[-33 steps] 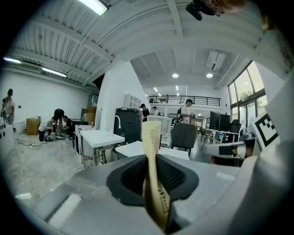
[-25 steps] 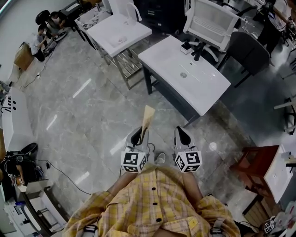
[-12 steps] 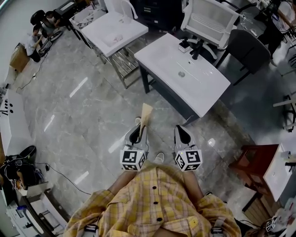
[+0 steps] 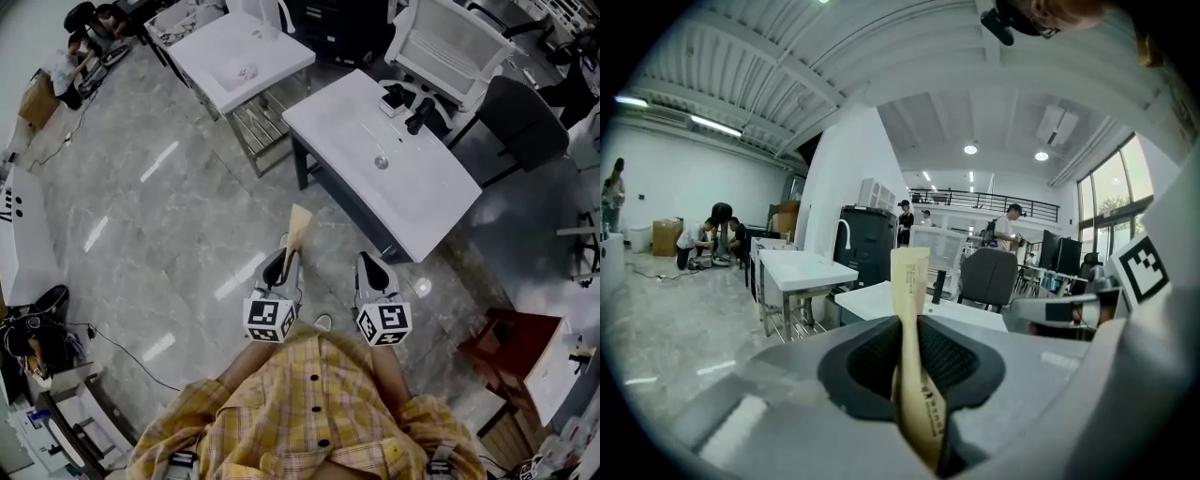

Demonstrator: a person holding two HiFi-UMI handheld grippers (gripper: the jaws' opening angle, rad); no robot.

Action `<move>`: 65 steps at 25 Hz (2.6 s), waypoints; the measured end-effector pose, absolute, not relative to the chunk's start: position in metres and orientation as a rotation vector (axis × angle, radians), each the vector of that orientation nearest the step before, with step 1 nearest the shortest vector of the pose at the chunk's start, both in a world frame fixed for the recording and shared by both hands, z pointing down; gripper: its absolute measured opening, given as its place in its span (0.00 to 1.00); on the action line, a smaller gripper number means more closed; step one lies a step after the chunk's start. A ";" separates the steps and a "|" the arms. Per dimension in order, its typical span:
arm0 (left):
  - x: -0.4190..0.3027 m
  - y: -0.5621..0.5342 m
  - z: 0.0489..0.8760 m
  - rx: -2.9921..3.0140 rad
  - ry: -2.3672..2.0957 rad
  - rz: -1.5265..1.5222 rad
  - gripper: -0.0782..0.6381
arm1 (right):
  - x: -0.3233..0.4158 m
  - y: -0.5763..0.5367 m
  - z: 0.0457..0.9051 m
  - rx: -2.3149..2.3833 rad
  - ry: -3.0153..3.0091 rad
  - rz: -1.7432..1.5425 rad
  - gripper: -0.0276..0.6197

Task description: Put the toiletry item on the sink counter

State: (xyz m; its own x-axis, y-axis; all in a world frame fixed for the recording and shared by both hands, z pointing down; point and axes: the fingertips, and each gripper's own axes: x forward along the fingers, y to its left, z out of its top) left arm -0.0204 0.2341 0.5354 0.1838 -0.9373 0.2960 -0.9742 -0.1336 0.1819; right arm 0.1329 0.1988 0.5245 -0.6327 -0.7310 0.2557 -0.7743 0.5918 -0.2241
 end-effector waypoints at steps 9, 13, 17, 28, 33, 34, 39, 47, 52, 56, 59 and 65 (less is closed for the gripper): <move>-0.076 0.108 0.520 2.162 -1.771 0.152 0.19 | 0.091 0.082 0.507 1.345 -2.647 0.474 0.05; -0.096 0.048 0.508 2.220 -1.708 0.163 0.19 | 0.065 0.030 0.495 1.396 -2.621 0.468 0.05; -0.114 -0.005 0.504 2.276 -1.633 0.182 0.19 | 0.048 -0.013 0.490 1.483 -2.578 0.477 0.05; -0.131 -0.096 0.508 2.389 -1.446 0.232 0.19 | 0.019 -0.090 0.492 1.633 -2.482 0.480 0.05; -0.142 -0.112 0.516 2.378 -1.405 0.250 0.19 | 0.005 -0.103 0.494 1.641 -2.445 0.469 0.05; -0.143 -0.116 0.518 2.372 -1.402 0.253 0.19 | 0.003 -0.105 0.495 1.638 -2.440 0.472 0.05; -0.145 -0.136 0.529 2.349 -1.387 0.264 0.19 | 0.001 -0.117 0.498 1.632 -2.418 0.477 0.05; -0.135 -0.176 0.553 2.336 -1.353 0.328 0.19 | 0.006 -0.147 0.512 1.624 -2.414 0.500 0.05; -0.134 -0.204 0.568 2.330 -1.356 0.400 0.19 | 0.008 -0.165 0.520 1.625 -2.422 0.531 0.05; -0.131 -0.225 0.584 2.317 -1.343 0.464 0.19 | 0.008 -0.177 0.527 1.619 -2.422 0.554 0.05; -0.126 -0.239 0.594 2.311 -1.313 0.496 0.19 | 0.009 -0.181 0.534 1.623 -2.416 0.576 0.05; -0.116 -0.271 0.614 2.315 -1.276 0.553 0.19 | 0.013 -0.184 0.550 1.617 -2.384 0.617 0.05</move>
State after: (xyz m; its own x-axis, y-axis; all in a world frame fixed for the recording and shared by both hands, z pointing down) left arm -0.1164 -0.2707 0.6145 0.4947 -0.6839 0.5362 -0.8589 -0.4790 0.1813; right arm 0.0128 -0.1843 0.5498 -0.3841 -0.8392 0.3850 -0.9206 0.3164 -0.2289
